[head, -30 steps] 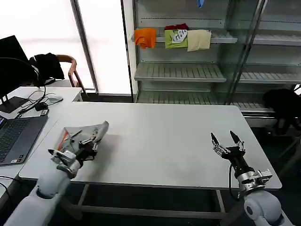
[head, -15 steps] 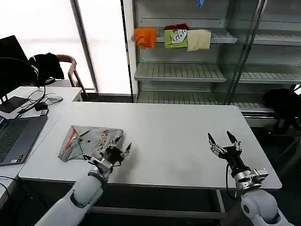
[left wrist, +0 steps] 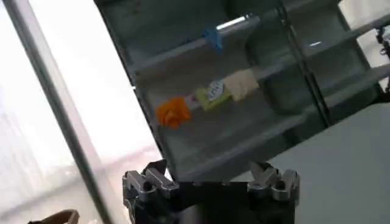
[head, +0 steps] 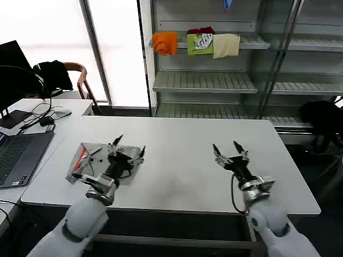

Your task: Fold and organize the clothes.

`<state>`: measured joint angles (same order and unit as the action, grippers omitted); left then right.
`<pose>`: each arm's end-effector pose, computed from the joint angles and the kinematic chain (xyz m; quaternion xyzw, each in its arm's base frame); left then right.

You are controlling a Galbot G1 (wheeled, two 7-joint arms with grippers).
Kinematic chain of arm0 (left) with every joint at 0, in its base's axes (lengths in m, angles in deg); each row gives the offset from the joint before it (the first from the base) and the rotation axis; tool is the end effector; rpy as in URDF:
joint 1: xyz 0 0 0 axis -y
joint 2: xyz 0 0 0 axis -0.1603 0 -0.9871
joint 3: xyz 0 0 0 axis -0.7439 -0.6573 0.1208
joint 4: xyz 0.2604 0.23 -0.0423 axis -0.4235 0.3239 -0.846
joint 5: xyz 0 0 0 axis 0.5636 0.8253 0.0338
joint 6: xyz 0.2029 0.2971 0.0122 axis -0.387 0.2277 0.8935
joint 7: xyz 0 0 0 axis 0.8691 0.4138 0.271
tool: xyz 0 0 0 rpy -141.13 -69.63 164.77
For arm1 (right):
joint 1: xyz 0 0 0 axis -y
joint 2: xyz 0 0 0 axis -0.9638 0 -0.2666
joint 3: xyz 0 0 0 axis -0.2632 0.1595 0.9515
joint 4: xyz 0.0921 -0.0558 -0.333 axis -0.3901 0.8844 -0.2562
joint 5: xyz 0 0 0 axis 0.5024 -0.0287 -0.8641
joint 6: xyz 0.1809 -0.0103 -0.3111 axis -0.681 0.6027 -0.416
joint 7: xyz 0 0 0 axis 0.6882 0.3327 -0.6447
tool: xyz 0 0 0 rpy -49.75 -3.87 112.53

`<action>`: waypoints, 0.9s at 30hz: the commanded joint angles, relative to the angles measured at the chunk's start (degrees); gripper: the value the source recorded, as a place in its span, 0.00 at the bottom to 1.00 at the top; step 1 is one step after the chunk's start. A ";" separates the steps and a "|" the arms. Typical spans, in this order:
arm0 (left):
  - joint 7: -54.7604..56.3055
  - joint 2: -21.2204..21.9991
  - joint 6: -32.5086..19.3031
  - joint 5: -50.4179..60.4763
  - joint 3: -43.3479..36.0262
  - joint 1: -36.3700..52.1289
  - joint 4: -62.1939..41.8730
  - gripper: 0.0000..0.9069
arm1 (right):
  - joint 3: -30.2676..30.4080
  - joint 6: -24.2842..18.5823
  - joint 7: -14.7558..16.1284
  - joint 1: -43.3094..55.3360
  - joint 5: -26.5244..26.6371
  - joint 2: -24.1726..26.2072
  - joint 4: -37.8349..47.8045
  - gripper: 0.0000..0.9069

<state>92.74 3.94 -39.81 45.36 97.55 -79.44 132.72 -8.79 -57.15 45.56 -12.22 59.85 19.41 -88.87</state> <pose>0.3129 0.0368 -0.2060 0.1055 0.9742 0.1980 0.0221 0.3459 -0.0298 -0.2548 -0.1485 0.9873 0.0565 0.0048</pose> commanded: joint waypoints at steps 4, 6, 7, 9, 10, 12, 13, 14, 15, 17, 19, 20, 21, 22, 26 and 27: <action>-6.20 0.15 1.16 -11.45 22.26 -5.78 1.48 1.00 | 23.66 10.04 -3.31 18.78 -2.97 -19.91 19.74 1.00; -6.18 0.53 1.14 -11.56 21.72 -5.35 0.32 1.00 | 25.20 10.76 -2.99 19.40 -2.95 -21.90 22.73 1.00; -6.22 0.65 1.18 -11.53 21.47 -5.32 0.13 1.00 | 25.85 10.92 -3.07 19.49 -3.02 -22.66 23.83 1.00; -6.80 0.88 1.19 -11.21 20.96 -5.43 0.00 1.00 | 26.81 10.71 -2.89 19.63 -4.31 -23.72 25.41 1.00; -6.94 0.96 1.19 -11.14 20.82 -5.45 0.01 1.00 | 27.29 10.48 -2.66 19.64 -5.30 -24.31 26.09 1.00; -7.36 1.28 1.18 -10.82 20.39 -5.38 -0.05 1.00 | 28.33 10.35 -2.36 19.73 -6.26 -25.50 27.13 1.00; -7.47 1.40 1.18 -10.79 20.17 -5.29 -0.09 1.00 | 28.61 10.37 -2.34 19.79 -6.60 -26.25 27.60 1.00; -7.47 1.50 1.20 -10.65 19.89 -5.15 -0.25 1.00 | 28.96 10.37 -2.28 19.82 -6.98 -27.12 28.09 1.00; -7.49 1.60 1.21 -10.39 19.66 -5.03 -0.39 1.00 | 29.20 10.37 -2.23 19.82 -7.03 -27.49 28.21 1.00; -7.53 1.67 1.28 -10.19 19.25 -4.95 -0.45 1.00 | 30.25 10.43 -1.98 19.83 -7.01 -28.36 28.26 1.00; -7.77 1.66 1.32 -9.91 19.12 -5.03 -0.32 1.00 | 30.95 10.39 -1.70 19.74 -6.84 -28.64 27.73 1.00; -7.88 1.65 1.31 -9.81 19.14 -5.10 -0.31 1.00 | 31.02 10.35 -1.72 19.72 -6.79 -28.69 27.64 1.00; -7.96 1.64 1.31 -9.78 19.20 -5.17 -0.28 1.00 | 31.00 10.33 -1.79 19.66 -6.56 -28.73 27.52 1.00; -8.07 1.60 1.30 -9.79 19.33 -5.31 -0.24 1.00 | 30.96 10.16 -1.91 19.64 -6.36 -28.70 27.44 1.00; -8.40 1.62 1.30 -9.75 19.45 -5.61 -0.21 1.00 | 30.07 9.58 -2.13 19.75 -4.40 -28.36 27.18 1.00; -8.43 1.67 1.31 -9.77 19.36 -5.62 -0.20 1.00 | 29.73 9.65 -2.26 19.75 -3.29 -28.31 27.10 1.00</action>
<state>85.17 5.52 -38.65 36.29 115.72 -84.42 132.64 18.23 -48.03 43.60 5.84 54.79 -5.34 -64.78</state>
